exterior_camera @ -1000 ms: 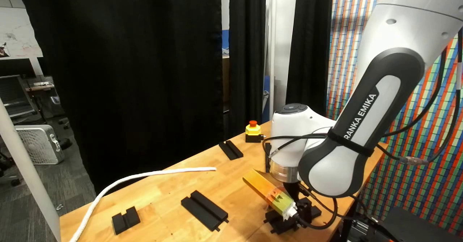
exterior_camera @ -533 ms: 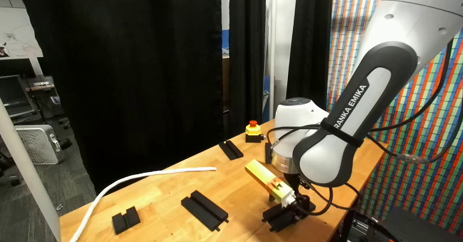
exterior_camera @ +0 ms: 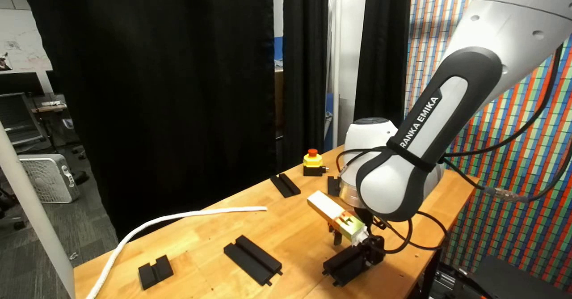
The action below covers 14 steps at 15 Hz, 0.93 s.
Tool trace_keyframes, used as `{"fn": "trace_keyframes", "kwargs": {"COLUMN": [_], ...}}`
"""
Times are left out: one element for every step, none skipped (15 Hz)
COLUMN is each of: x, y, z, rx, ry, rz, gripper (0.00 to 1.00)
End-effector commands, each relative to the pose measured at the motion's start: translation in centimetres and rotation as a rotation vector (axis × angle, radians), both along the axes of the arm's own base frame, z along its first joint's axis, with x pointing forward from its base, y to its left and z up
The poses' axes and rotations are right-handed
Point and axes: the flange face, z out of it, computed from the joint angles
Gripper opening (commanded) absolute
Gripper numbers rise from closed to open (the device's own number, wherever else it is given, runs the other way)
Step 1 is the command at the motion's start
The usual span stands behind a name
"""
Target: Connect the pads
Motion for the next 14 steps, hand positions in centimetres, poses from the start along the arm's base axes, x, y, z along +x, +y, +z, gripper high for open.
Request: {"fn": "trace_keyframes", "kwargs": {"x": [0.3, 0.2, 0.2, 0.2, 0.1, 0.1, 0.0, 0.0, 0.0, 0.0, 0.0, -0.1, -0.2, -0.3], "y": [-0.6, -0.8, -0.9, -1.0, -1.1, -1.2, -1.3, -1.3, -1.4, -1.5, -1.5, -1.5, -1.3, -1.2], "z": [0.9, 0.9, 0.9, 1.0, 0.9, 0.9, 0.9, 1.1, 1.3, 1.4, 1.7, 2.1, 2.4, 2.8], "rx": [0.037, 0.045, 0.051, 0.058, 0.064, 0.071, 0.075, 0.079, 0.078, 0.075, 0.065, 0.059, 0.056, 0.053], "ry": [-0.008, -0.001, 0.003, 0.009, 0.014, 0.019, 0.025, 0.025, 0.030, 0.032, 0.032, 0.038, 0.039, 0.038], "rz": [0.018, 0.026, 0.033, 0.042, 0.048, 0.055, 0.060, 0.066, 0.080, 0.101, 0.135, 0.173, 0.224, 0.273], "gripper": [1.00, 1.00, 0.75, 0.74, 0.66, 0.58, 0.50, 0.45, 0.45, 0.45, 0.45, 0.45, 0.45, 0.45]}}
